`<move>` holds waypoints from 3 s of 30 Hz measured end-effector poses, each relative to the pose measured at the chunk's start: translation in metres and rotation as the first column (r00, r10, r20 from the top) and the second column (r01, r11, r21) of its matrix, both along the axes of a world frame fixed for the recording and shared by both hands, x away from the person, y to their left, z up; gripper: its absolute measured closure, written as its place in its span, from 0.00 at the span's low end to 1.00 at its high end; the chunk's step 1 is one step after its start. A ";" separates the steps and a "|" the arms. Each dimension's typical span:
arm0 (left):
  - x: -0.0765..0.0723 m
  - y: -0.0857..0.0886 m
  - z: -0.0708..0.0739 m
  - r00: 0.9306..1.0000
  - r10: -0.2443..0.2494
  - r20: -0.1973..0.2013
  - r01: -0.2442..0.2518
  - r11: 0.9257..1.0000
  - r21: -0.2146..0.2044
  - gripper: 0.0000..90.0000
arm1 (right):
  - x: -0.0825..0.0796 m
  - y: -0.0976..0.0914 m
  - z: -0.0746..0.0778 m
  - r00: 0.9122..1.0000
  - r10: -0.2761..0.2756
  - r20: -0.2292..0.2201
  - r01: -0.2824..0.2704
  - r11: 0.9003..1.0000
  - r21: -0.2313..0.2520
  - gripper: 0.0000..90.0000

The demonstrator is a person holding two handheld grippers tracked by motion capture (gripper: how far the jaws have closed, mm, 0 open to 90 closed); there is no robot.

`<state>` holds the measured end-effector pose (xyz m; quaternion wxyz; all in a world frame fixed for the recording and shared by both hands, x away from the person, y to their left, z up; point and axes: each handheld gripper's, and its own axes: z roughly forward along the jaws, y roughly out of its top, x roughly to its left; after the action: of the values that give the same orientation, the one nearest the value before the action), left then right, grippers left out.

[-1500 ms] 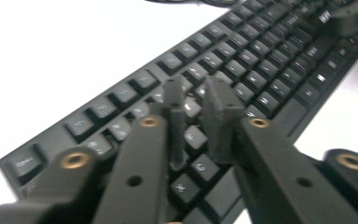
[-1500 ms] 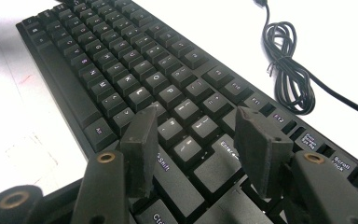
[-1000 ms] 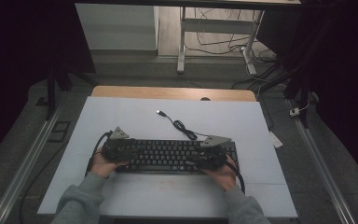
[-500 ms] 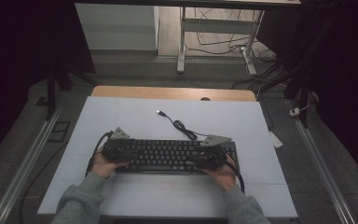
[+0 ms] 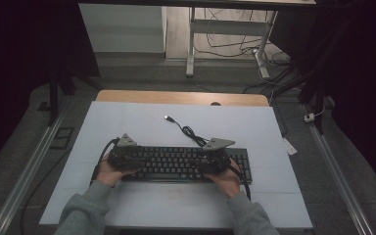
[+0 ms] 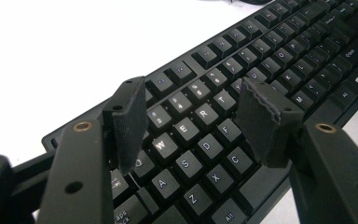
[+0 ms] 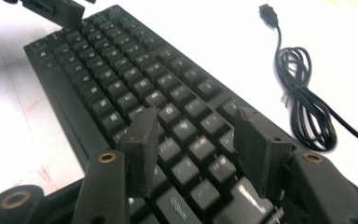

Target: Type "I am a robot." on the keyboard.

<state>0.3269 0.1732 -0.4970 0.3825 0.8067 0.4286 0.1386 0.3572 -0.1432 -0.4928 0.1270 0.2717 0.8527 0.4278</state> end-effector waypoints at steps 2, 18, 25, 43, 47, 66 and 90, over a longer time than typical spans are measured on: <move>0.000 0.000 0.000 1.000 0.000 0.000 0.000 1.000 0.001 0.47 | 0.002 0.005 0.000 1.000 0.005 -0.001 -0.005 1.000 0.005 0.56; 0.001 -0.003 -0.002 1.000 -0.013 -0.011 0.014 1.000 0.021 0.45 | 0.012 0.021 -0.005 0.998 0.023 -0.060 -0.023 1.000 -0.010 0.96; 0.001 -0.003 -0.003 1.000 -0.014 -0.013 0.014 1.000 0.024 0.45 | 0.016 0.038 -0.010 0.997 0.041 -0.068 -0.044 0.998 -0.036 1.00; 0.001 -0.003 -0.003 1.000 -0.015 -0.017 0.015 0.999 0.029 0.44 | 0.020 0.046 -0.020 0.997 0.032 -0.064 -0.037 0.996 -0.077 0.99; 0.001 -0.003 -0.004 1.000 -0.015 -0.017 0.016 0.999 0.031 0.44 | 0.020 0.047 -0.021 0.998 0.030 -0.062 -0.035 0.996 -0.081 0.99; 0.000 -0.001 -0.003 1.000 -0.009 -0.011 0.009 1.000 0.026 0.44 | 0.011 0.026 -0.007 0.999 0.020 -0.031 -0.021 1.000 -0.016 0.99; 0.002 -0.003 -0.005 1.000 -0.009 -0.009 0.009 0.999 0.033 0.44 | -0.020 -0.043 -0.009 0.999 -0.037 -0.006 0.037 0.999 0.013 0.58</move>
<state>0.3290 0.1699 -0.5017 0.3677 0.8156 0.4241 0.1404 0.3372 -0.1862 -0.5018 0.1309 0.2896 0.8450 0.4300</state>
